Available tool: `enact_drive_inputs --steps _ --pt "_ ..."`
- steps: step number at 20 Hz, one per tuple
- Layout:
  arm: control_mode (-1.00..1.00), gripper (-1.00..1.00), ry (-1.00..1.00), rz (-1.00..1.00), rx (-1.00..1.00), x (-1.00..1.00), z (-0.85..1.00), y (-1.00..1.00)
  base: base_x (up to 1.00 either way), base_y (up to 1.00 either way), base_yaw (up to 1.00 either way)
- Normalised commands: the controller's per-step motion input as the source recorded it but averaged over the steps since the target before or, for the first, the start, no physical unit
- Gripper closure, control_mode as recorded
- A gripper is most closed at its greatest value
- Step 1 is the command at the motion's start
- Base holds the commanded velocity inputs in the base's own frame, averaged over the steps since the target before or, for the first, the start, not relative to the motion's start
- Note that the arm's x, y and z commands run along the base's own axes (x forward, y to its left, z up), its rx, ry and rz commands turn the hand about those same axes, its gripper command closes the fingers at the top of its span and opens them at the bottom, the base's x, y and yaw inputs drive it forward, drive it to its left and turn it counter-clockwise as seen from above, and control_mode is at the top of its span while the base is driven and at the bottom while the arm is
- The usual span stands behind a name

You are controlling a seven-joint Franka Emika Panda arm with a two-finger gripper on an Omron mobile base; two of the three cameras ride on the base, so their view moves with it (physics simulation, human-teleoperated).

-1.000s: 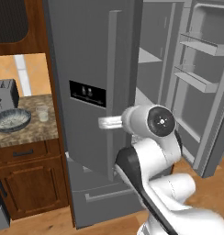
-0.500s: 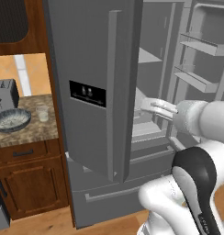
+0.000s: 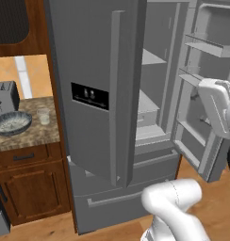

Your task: Grab a lemon wedge from the fridge and one ice cube from the ice bowl, and put them in the glass of lemonade.

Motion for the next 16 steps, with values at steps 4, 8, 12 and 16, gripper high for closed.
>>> enact_drive_inputs --steps 4,8,12,16 --pt "-1.0 -1.0 0.32 -0.2 0.44 0.13 -0.57 -0.26 0.0 0.0 0.0" --pt "-1.0 -1.0 0.39 -0.22 0.37 0.42 -0.94 -0.03 0.0 0.0 0.0" --pt "-1.0 -1.0 0.25 -0.15 0.26 0.8 -0.88 0.03 0.0 0.0 0.0" --pt "-1.0 -1.0 0.12 -0.02 0.12 0.8 -0.7 0.11 0.0 0.0 0.0"
